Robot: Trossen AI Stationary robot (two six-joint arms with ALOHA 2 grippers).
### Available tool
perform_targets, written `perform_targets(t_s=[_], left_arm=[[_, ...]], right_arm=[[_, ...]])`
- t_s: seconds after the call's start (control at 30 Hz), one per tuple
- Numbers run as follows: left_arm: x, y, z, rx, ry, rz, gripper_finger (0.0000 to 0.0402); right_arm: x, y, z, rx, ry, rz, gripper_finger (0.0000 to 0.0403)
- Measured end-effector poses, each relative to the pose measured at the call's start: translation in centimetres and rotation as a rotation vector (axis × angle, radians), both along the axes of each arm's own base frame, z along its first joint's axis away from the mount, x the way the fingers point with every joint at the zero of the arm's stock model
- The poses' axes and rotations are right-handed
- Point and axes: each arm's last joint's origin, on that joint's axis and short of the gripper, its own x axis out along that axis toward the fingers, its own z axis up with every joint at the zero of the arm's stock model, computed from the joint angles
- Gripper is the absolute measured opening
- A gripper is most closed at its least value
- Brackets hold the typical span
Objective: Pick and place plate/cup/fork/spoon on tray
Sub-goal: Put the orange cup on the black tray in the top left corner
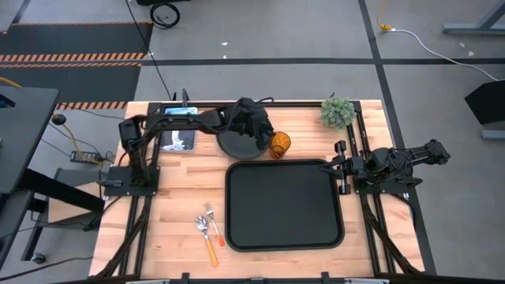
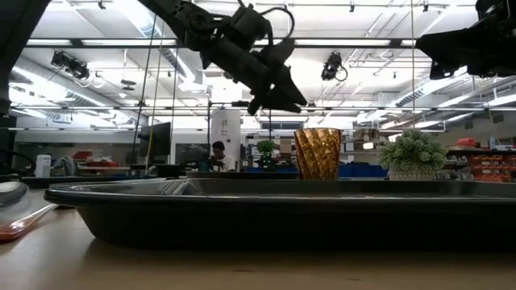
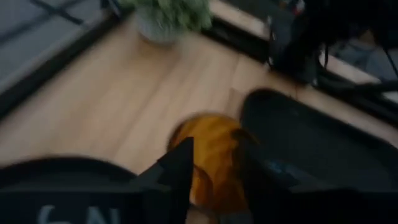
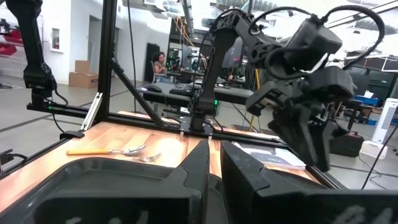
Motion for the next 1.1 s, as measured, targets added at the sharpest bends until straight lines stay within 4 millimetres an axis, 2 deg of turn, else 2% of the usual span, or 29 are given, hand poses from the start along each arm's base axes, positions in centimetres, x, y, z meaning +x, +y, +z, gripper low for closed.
perform_targets(t_s=[0.13, 0.3, 0.4, 0.63, 1.1], left_arm=[[0.7, -0.2, 0.1, -0.011, 0.057, -0.010, 0.0165], [2.1, 0.4, 1.8, 0.038, 0.113, -0.020, 0.0165], [2.6, 0.8, 1.8, 0.072, 0.212, -0.008, 0.0169], [3.7, 1.0, 0.1, 0.075, 0.320, -0.030, 0.0184], [3.7, 0.5, -0.9, 0.056, 0.379, -0.025, 0.0181]], right_arm=[[0.0, 0.0, 0.0, 0.000, 0.000, 0.000, 0.0045], [0.0, 0.0, 0.0, 0.000, -0.002, 0.000, 0.0045], [0.0, 0.0, 0.1, 0.003, -0.011, 0.001, 0.0045], [0.0, 0.0, 0.2, 0.004, -0.013, 0.000, 0.0045], [0.0, 0.0, 0.4, 0.009, -0.034, 0.000, 0.0045]])
